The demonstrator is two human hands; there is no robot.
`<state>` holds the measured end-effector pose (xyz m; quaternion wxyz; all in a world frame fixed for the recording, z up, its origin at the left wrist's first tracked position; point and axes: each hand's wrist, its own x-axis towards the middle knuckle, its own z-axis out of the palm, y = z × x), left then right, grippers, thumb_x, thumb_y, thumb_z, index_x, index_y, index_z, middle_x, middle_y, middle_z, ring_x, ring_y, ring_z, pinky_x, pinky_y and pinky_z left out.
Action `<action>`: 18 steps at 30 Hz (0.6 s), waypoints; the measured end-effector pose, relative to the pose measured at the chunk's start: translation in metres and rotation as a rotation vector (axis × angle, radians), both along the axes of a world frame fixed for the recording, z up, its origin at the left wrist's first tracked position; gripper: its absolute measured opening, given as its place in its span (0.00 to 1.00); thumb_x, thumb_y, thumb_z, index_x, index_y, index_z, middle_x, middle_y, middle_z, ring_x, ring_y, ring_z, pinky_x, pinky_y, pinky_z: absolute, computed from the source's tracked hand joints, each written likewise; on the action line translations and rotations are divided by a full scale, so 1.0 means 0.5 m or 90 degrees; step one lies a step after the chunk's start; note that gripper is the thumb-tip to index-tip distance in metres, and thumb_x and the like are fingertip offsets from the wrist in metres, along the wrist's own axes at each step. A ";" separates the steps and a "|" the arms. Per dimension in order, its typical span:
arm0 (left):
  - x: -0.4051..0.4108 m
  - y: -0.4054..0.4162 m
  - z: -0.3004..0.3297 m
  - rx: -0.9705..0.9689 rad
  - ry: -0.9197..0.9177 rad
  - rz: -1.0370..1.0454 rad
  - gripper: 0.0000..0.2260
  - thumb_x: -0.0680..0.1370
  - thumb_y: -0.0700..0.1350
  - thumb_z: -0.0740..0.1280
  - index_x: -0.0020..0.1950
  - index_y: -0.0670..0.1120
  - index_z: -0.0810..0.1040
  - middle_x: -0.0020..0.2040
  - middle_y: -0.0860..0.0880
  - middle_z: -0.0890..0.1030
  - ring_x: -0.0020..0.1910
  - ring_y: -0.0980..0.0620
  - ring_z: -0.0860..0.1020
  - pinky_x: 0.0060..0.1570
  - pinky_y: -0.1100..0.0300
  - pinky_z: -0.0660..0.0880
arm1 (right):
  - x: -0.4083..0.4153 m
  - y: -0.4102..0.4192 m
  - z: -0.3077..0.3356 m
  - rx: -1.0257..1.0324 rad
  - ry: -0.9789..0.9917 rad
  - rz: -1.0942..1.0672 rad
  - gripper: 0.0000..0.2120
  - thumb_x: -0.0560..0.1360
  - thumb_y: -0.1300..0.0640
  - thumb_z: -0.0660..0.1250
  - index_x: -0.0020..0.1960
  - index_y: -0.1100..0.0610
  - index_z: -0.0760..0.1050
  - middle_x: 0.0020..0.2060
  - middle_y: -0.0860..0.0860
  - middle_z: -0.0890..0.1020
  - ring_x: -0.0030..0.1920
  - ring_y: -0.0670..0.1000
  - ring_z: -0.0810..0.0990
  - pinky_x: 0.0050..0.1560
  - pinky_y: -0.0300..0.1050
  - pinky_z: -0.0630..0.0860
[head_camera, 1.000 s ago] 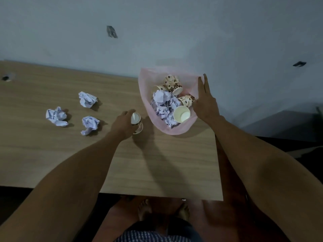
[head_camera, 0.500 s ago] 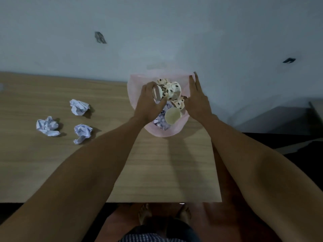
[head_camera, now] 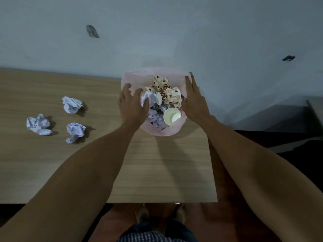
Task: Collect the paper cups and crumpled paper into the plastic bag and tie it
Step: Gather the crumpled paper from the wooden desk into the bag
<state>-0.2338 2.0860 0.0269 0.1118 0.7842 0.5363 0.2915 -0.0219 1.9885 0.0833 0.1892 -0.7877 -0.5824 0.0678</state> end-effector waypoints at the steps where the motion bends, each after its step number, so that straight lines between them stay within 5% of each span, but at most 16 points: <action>1: -0.017 0.001 -0.008 -0.022 0.001 0.051 0.18 0.77 0.57 0.67 0.65 0.52 0.77 0.75 0.40 0.64 0.70 0.38 0.68 0.66 0.44 0.67 | -0.002 0.002 -0.001 0.002 -0.002 0.002 0.44 0.73 0.72 0.63 0.83 0.56 0.50 0.83 0.47 0.44 0.47 0.59 0.81 0.33 0.51 0.76; 4: -0.047 0.010 -0.030 -0.231 -0.078 0.063 0.23 0.79 0.57 0.68 0.72 0.53 0.74 0.81 0.39 0.49 0.73 0.35 0.67 0.70 0.46 0.67 | -0.007 0.009 -0.006 0.002 -0.005 0.007 0.44 0.72 0.71 0.63 0.83 0.55 0.50 0.83 0.45 0.45 0.43 0.56 0.80 0.28 0.46 0.71; 6: -0.053 0.014 -0.039 -0.329 -0.130 0.022 0.27 0.79 0.54 0.69 0.76 0.48 0.70 0.81 0.39 0.50 0.73 0.38 0.68 0.70 0.49 0.69 | -0.010 0.012 -0.009 -0.001 -0.011 0.013 0.44 0.71 0.71 0.63 0.83 0.55 0.50 0.83 0.45 0.45 0.40 0.53 0.78 0.26 0.44 0.68; 10: -0.060 0.015 -0.032 -0.295 -0.130 0.011 0.26 0.78 0.37 0.65 0.77 0.39 0.66 0.74 0.37 0.67 0.71 0.37 0.69 0.68 0.49 0.68 | -0.023 0.018 -0.005 -0.004 -0.015 0.016 0.43 0.72 0.71 0.63 0.83 0.55 0.51 0.83 0.46 0.45 0.37 0.53 0.77 0.27 0.43 0.67; 18: -0.169 0.055 0.012 -0.262 -0.154 0.070 0.29 0.79 0.35 0.62 0.81 0.42 0.61 0.80 0.43 0.62 0.77 0.44 0.63 0.74 0.53 0.60 | -0.114 0.075 0.028 0.003 0.009 0.054 0.44 0.72 0.72 0.63 0.83 0.56 0.49 0.83 0.48 0.43 0.33 0.59 0.77 0.30 0.52 0.75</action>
